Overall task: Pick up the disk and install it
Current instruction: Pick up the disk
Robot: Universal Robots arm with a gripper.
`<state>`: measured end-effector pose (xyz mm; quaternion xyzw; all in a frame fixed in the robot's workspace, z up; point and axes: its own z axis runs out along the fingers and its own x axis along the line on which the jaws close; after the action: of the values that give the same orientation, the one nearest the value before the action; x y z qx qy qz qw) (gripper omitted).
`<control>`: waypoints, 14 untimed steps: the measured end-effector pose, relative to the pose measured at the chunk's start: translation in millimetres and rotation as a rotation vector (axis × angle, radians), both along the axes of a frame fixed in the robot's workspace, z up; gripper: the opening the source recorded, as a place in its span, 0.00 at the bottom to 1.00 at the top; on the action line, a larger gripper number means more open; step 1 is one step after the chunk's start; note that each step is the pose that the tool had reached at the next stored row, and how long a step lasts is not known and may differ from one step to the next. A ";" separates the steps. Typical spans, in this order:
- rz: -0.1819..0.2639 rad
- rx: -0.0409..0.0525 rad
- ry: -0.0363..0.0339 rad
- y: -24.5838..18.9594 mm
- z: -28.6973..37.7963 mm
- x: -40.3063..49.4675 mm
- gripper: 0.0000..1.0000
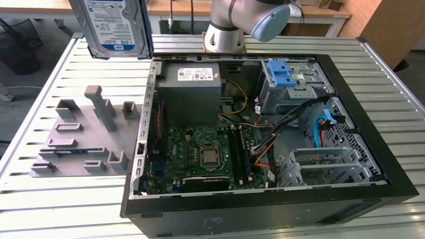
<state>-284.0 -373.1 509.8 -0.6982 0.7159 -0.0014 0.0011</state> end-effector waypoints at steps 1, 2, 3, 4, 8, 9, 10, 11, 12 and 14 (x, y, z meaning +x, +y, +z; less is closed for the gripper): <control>0.000 0.0001 -0.0001 -0.5 -0.1 0.8 0.36; 0.000 0.0000 0.0000 -0.9 -0.1 1.1 0.36; 0.000 0.0001 -0.0001 -1.4 -0.3 1.4 0.36; 0.000 0.0000 0.0001 -2.1 -0.3 1.6 0.36; 0.000 0.0000 0.0000 -7.2 -0.5 1.7 0.36; 0.000 0.0000 0.0000 -8.6 -0.5 1.7 0.36; 0.000 0.0000 0.0001 -10.1 -0.5 1.7 0.36; 0.000 0.0000 0.0000 -11.6 -0.6 1.7 0.36; 0.000 0.0000 -0.0001 -12.9 -0.6 1.7 0.36; 0.000 -0.0001 0.0000 -14.8 -0.6 1.7 0.36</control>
<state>-282.4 -387.9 509.2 -0.6982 0.7159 -0.0014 0.0010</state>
